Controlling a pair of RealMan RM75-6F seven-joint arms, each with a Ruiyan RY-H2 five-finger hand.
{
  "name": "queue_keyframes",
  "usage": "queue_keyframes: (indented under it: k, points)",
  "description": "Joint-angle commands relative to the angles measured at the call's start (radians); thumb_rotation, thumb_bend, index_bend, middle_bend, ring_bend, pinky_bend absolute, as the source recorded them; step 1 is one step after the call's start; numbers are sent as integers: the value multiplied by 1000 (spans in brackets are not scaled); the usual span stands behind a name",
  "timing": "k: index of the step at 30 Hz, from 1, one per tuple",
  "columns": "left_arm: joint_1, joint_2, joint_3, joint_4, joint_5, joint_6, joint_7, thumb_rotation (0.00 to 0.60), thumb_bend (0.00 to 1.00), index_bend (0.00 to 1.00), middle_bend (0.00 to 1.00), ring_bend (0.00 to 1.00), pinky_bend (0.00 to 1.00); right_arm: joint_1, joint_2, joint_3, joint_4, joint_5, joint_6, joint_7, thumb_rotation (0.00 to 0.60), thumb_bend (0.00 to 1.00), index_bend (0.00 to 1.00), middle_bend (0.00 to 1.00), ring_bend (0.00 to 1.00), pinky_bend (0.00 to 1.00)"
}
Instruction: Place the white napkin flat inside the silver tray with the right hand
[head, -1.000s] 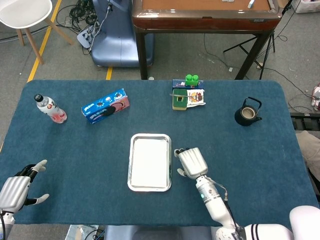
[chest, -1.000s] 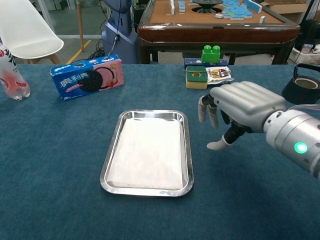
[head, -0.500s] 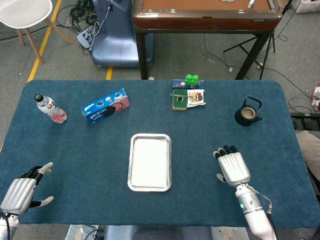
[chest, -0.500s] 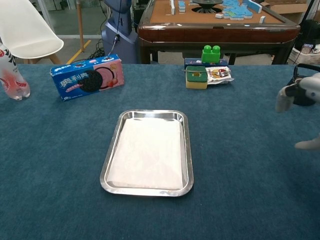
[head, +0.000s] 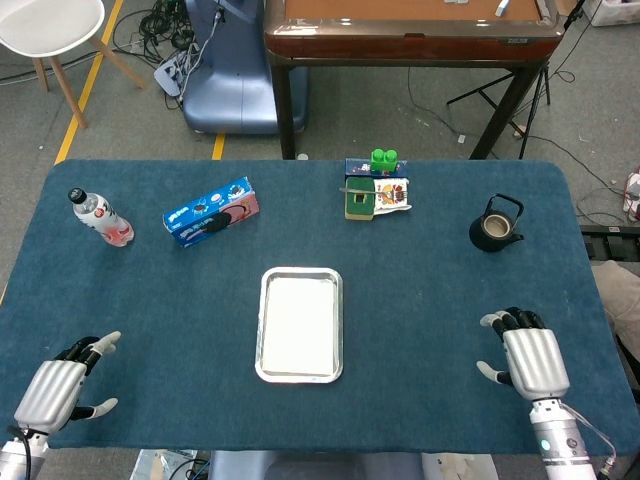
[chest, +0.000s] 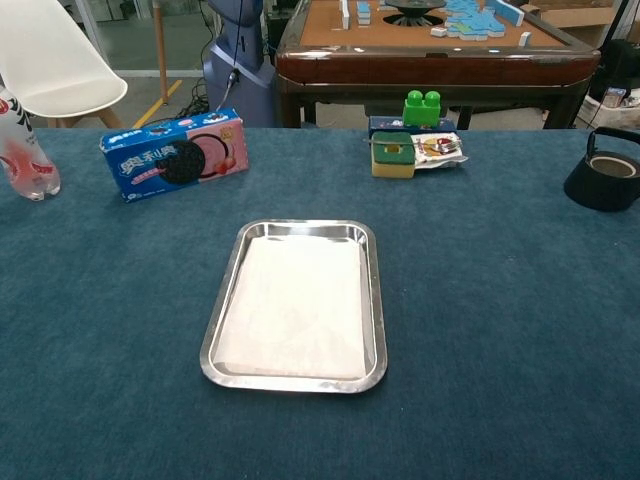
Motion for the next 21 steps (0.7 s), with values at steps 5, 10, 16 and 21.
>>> queue_keyframes:
  k: [5, 10, 16, 21]
  points:
    - [0, -6, -4, 13, 4, 11, -11, 600, 8, 167, 326, 196, 341, -43, 17, 5, 71, -38, -9, 89, 600, 122, 365, 384, 236, 251]
    - [-1, -10, -5, 17, 5, 13, -13, 600, 8, 168, 330, 199, 345, -57, 20, 26, 84, -59, -5, 122, 600, 122, 379, 392, 236, 262]
    - [-7, -15, -1, 20, 1, -4, -11, 600, 8, 168, 331, 199, 345, -62, 28, 46, 94, -42, -44, 158, 600, 122, 383, 396, 236, 268]
    - [-12, -21, 2, 23, -1, -16, -5, 600, 7, 168, 331, 199, 346, -67, 28, 60, 96, -40, -60, 156, 600, 122, 383, 396, 236, 269]
